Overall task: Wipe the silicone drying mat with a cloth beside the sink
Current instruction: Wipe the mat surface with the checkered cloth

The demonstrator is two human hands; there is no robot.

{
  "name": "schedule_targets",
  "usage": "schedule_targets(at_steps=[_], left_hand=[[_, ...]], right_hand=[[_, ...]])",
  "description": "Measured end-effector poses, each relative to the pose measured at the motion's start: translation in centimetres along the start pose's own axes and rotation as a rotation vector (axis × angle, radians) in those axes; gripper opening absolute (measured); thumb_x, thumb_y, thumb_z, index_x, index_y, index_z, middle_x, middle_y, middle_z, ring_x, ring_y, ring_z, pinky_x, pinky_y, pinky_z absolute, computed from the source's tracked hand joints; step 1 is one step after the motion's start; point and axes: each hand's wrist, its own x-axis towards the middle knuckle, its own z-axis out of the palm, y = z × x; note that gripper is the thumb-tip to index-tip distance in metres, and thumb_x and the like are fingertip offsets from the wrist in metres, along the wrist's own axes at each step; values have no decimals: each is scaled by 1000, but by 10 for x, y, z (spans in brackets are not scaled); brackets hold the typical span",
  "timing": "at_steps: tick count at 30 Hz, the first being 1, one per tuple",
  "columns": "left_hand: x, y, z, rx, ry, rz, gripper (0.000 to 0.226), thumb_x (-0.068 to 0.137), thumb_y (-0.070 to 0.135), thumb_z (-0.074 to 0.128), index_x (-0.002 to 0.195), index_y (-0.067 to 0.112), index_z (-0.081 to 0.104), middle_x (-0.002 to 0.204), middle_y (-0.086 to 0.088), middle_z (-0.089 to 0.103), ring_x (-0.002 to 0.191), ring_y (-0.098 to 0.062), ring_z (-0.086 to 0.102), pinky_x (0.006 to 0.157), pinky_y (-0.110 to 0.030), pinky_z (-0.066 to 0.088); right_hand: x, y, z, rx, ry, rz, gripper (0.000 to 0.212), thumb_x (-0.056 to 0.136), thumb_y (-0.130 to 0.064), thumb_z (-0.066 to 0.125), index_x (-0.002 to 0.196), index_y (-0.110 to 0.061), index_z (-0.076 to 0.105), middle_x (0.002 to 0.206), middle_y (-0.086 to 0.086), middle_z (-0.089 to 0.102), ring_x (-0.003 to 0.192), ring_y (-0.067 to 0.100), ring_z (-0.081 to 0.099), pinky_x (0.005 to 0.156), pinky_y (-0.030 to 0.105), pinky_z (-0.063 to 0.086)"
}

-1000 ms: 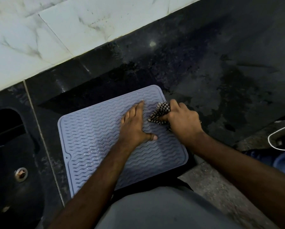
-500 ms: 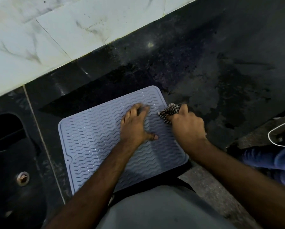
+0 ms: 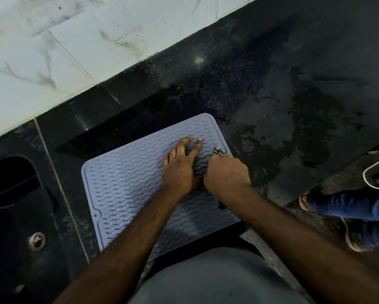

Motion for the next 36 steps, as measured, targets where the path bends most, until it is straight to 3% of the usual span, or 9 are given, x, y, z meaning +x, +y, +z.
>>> schedule_targets(at_steps=[4,11,17,21,26,30,33,36], left_hand=[[0,-3,1,21,2,26,110,77,58,76,160,44,6,166,7,1,150,-24,12,121,-51,15],[1,-8,6,26,21,47,107,81,54,74,160,45,3,168,8,-1,150,-23,10,121,-53,13],[-12,-14,9,-32,23,124,99,90,52,64,163,30,2,171,8,-8,156,-11,-7,126,-47,3],[-36,-33,-1,-1,46,103,107,83,66,65,163,27,6,171,5,0,157,-14,-8,126,-42,-9],[-60,-55,1,23,51,-55,119,72,83,61,163,29,7,170,9,-3,157,-15,-5,124,-45,-7],[-55,-57,0,-12,45,-46,118,70,76,69,162,28,13,171,10,-2,157,-13,-5,124,-47,-9],[-55,-59,-2,-9,26,-42,117,73,68,74,162,28,11,171,10,-4,156,-12,-7,126,-48,-7],[-56,-60,0,-12,40,-26,109,79,61,71,163,28,10,171,10,-6,156,-12,-9,126,-50,-4]], right_hand=[[-1,-5,3,25,44,7,21,96,-27,50,107,-13,60,106,9,67,97,25,65,72,34,49],[-5,-11,6,37,46,-19,27,96,-32,49,110,-11,60,108,10,67,98,25,65,79,35,51],[-4,-15,7,13,78,-18,24,96,-30,51,107,-12,61,104,8,68,95,25,66,73,33,50],[-7,-17,13,-20,113,-17,17,94,-23,51,100,-13,63,98,8,69,88,26,69,69,33,52],[-7,-26,13,-47,95,5,17,95,-21,52,105,-11,61,103,9,69,93,27,68,75,34,52],[-10,-44,11,-130,7,-16,17,95,-17,52,107,-11,63,106,8,68,97,25,66,73,34,51],[-13,-57,14,-107,-13,-26,19,96,-23,53,107,-10,62,96,8,66,83,23,62,66,34,50],[-19,-70,19,-61,-19,-42,24,96,-29,52,107,-10,62,105,11,67,94,26,65,72,34,52]])
